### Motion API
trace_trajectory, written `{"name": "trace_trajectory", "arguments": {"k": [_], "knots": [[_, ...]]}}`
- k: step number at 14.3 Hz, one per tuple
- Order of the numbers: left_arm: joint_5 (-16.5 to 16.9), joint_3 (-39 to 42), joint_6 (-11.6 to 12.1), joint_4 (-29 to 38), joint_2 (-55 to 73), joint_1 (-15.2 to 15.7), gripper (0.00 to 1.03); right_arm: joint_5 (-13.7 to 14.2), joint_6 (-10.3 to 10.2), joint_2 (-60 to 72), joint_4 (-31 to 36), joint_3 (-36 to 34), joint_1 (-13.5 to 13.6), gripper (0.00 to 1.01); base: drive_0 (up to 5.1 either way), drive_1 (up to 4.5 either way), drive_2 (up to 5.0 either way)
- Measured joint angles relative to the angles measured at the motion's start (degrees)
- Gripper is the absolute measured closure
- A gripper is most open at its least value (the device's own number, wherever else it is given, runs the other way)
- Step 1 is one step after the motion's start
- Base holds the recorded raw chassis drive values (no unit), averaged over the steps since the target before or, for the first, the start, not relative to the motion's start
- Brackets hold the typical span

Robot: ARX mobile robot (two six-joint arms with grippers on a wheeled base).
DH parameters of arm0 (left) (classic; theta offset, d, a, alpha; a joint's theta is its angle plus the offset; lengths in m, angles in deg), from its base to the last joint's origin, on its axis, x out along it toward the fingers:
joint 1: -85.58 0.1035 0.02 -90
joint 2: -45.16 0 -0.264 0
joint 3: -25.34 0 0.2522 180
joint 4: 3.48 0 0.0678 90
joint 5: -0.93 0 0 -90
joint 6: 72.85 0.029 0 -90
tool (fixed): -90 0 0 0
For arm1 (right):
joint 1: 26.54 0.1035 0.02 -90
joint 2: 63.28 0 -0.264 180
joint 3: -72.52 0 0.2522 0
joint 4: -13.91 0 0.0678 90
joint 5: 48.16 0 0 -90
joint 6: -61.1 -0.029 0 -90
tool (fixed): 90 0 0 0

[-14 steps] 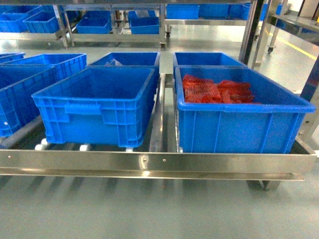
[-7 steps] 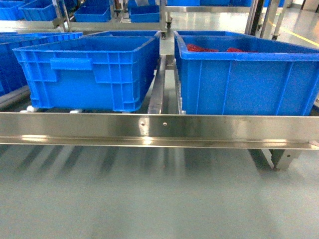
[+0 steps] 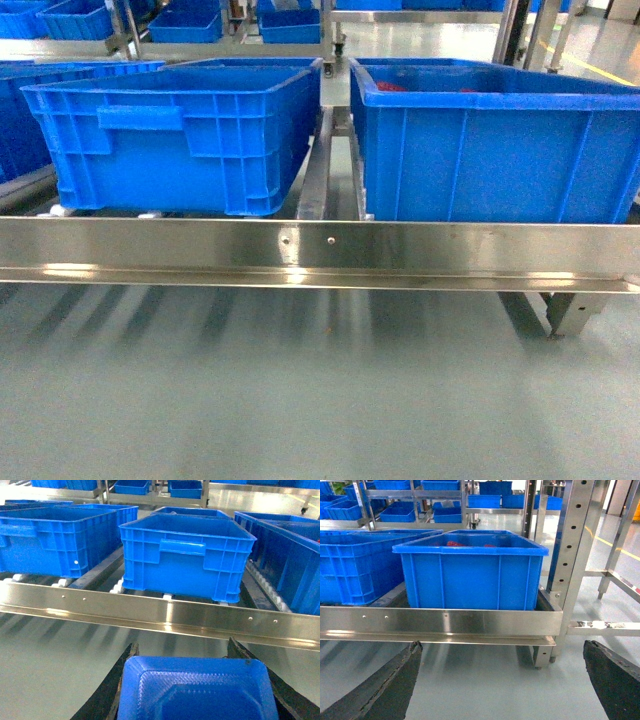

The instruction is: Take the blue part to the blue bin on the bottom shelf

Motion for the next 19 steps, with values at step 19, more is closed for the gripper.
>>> {"name": "trace_trajectory", "arguments": {"k": [19], "knots": [[0.0, 0.0, 0.0, 0.0, 0.0, 0.0, 0.59, 0.0, 0.0, 0.0, 0.0, 0.0, 0.0, 0.03, 0.0, 0.00, 0.0]]}}
